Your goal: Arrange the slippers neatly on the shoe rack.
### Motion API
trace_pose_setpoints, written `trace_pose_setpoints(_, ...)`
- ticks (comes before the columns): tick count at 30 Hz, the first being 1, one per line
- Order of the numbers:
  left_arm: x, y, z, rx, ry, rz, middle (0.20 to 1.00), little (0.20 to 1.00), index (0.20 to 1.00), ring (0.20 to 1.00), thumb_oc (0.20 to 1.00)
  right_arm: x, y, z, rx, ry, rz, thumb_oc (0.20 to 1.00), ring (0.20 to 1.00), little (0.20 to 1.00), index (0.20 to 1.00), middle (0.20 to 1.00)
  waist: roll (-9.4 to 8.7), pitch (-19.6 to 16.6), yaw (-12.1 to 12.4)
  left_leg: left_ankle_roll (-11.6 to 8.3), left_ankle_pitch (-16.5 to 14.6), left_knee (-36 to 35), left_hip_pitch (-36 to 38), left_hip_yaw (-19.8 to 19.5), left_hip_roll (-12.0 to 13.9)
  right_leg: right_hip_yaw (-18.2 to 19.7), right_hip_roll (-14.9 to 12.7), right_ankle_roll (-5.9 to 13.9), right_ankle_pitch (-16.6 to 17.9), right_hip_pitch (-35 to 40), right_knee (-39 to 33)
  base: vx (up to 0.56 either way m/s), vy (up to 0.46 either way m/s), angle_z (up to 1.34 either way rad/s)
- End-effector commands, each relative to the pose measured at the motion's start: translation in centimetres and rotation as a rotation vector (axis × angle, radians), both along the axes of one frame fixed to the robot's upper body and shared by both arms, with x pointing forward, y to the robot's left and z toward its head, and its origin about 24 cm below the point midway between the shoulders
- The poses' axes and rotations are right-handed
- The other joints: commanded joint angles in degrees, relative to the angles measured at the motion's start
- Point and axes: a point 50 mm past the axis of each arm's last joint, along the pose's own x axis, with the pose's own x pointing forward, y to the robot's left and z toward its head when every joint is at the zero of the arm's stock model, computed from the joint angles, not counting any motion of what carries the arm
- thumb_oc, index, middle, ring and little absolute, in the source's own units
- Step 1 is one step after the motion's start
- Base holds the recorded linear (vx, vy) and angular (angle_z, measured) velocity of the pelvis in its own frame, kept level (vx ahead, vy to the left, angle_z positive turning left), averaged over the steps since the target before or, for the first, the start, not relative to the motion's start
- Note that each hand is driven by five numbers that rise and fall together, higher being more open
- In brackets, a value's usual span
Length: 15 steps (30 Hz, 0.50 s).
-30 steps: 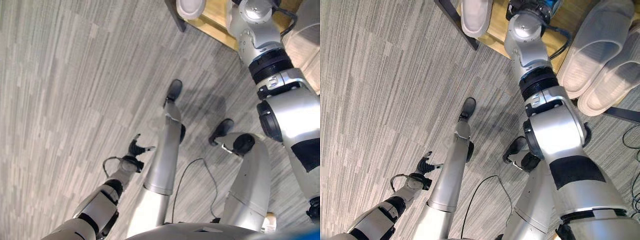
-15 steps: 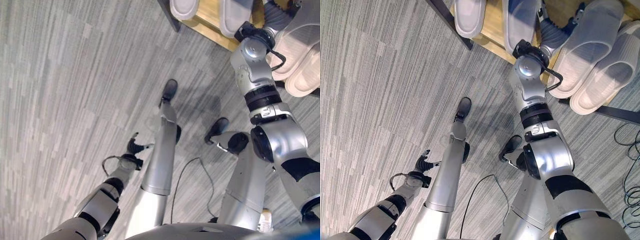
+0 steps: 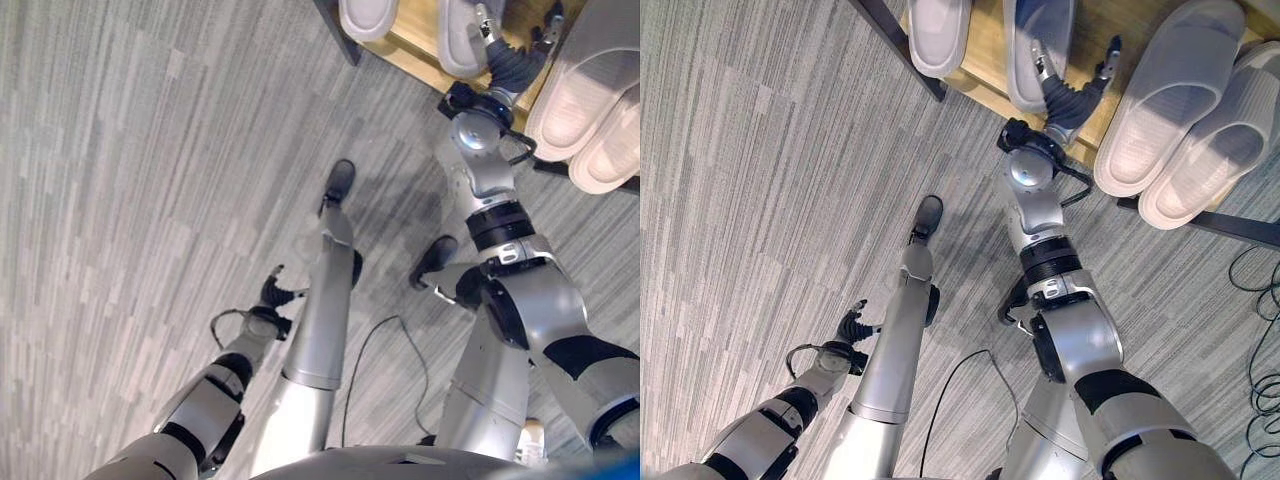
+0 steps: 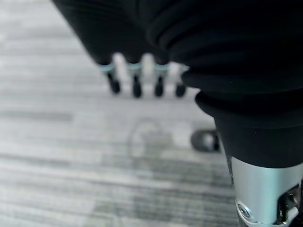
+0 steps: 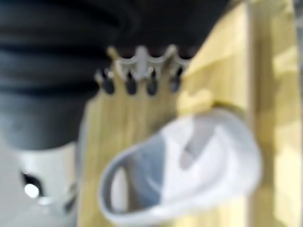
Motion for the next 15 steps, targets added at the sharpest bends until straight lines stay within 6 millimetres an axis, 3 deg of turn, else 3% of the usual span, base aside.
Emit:
trace_pose_setpoints(1,-0.4,2.5,-0.3,0.06,0.047,0.092,1.0,1.0,1.0,1.0,1.0,-1.0,2.1,3.3,-0.012,-0.155,0.084,1.0,1.0,1.0,1.0,1.0,-1.18,2.7,-1.0,2.32,-8.9,4.6,-1.2,2.9,0.1,8.6,5.1,8.09,3.1,3.9,-8.1,0.0,0.0,0.0)
trace_pose_setpoints(15,-0.6,3.3,-0.2,0.112,0.06,0.107,1.0,1.0,1.0,1.0,1.0,-0.6,3.8,1.6,-0.018,-0.098,0.173,1.0,1.0,1.0,1.0,1.0,-1.44,3.0,-0.6,2.02,-8.7,4.7,-1.2,2.3,0.3,8.6,5.0,8.24,3.0,3.4,-7.4,0.0,0.0,0.0)
